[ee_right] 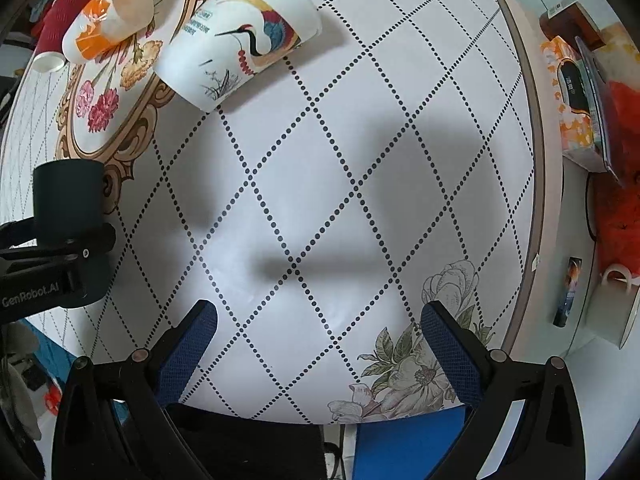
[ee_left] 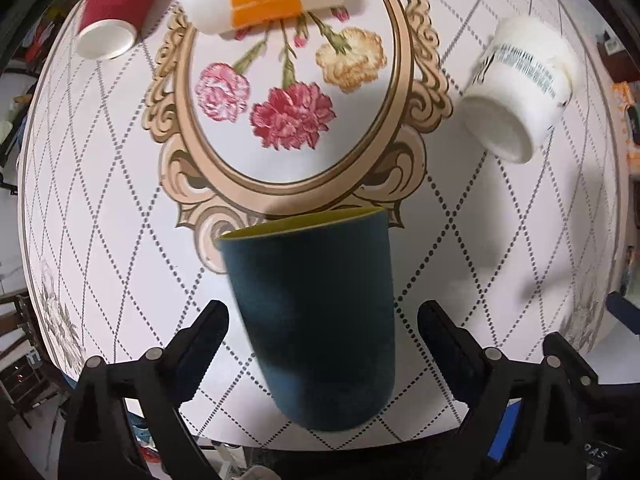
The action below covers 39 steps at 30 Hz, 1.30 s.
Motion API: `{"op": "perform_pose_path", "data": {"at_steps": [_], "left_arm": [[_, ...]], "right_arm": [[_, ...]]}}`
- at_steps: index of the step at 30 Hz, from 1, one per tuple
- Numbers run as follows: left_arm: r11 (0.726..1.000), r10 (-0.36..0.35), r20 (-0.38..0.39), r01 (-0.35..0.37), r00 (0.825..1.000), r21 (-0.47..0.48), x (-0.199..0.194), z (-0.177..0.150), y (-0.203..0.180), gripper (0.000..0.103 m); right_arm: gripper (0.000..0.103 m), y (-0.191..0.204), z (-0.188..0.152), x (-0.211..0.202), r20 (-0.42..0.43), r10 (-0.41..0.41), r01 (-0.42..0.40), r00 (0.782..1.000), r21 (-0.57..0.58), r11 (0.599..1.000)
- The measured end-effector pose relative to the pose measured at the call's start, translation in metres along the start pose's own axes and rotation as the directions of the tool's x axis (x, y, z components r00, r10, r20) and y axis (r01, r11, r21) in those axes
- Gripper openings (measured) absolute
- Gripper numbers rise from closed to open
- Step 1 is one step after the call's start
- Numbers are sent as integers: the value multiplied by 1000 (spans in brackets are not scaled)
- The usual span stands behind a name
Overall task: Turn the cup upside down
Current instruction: 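Close the right gripper on the teal cup while the left gripper releases it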
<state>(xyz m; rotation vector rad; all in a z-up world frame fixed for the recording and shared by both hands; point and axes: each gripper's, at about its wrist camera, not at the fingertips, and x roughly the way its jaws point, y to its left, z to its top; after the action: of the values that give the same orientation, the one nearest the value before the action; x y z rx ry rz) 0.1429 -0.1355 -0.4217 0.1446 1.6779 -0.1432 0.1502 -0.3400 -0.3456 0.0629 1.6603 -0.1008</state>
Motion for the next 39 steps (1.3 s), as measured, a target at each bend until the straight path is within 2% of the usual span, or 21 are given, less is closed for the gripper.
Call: {"op": "perform_pose_path", "data": {"at_steps": [7,11,13,14,16,20,27,30,33,35,37,38,39], "left_arm": [[989,-56,100,68,993,-129,-56,-29,48,98],[975,-29,151,61,988,-213,-78,-60,82,98],[968,-23,148,59,989,-246,-92,-40,98,98],[961,-17,140,55,990,-269,-91,-48,111,98],[955,-2,130,41,992,-295,-87,-43,130,98],[943,21,109,16,994,-333,-79,-67,158,98],[927,11,121,36,993,-374,-66,-81,192,98],[924,-14,136,64,991,-376,-61,-85,197,98],[923,-35,147,88,989,-376,-57,-89,198,98],[921,-34,155,91,987,-379,-54,-92,199,98],[923,-28,164,88,986,-374,-54,-93,198,98],[925,-20,171,83,985,-370,-54,-94,198,98],[926,-11,176,76,984,-369,-54,-95,199,98]], "right_arm": [[103,2,0,-36,44,78,-78,996,-2,997],[103,22,-1,-54,58,151,-150,987,-30,988],[103,34,-1,-59,58,178,-176,982,-46,983],[103,42,-1,-63,56,192,-188,980,-57,980],[103,57,-4,-68,54,210,-206,976,-80,975],[103,91,-12,-76,51,220,-212,974,-119,970],[103,132,-11,-95,76,171,-156,982,-173,972],[103,143,-8,-107,97,130,-108,987,-206,973],[103,153,-7,-123,124,57,-20,991,-280,960],[103,165,-8,-130,149,-16,72,989,-375,924],[103,178,-11,-141,215,-68,167,974,-487,857],[103,187,-15,-145,261,-90,227,961,-564,794],[103,197,-20,-149,314,-117,300,942,-636,711]]}}
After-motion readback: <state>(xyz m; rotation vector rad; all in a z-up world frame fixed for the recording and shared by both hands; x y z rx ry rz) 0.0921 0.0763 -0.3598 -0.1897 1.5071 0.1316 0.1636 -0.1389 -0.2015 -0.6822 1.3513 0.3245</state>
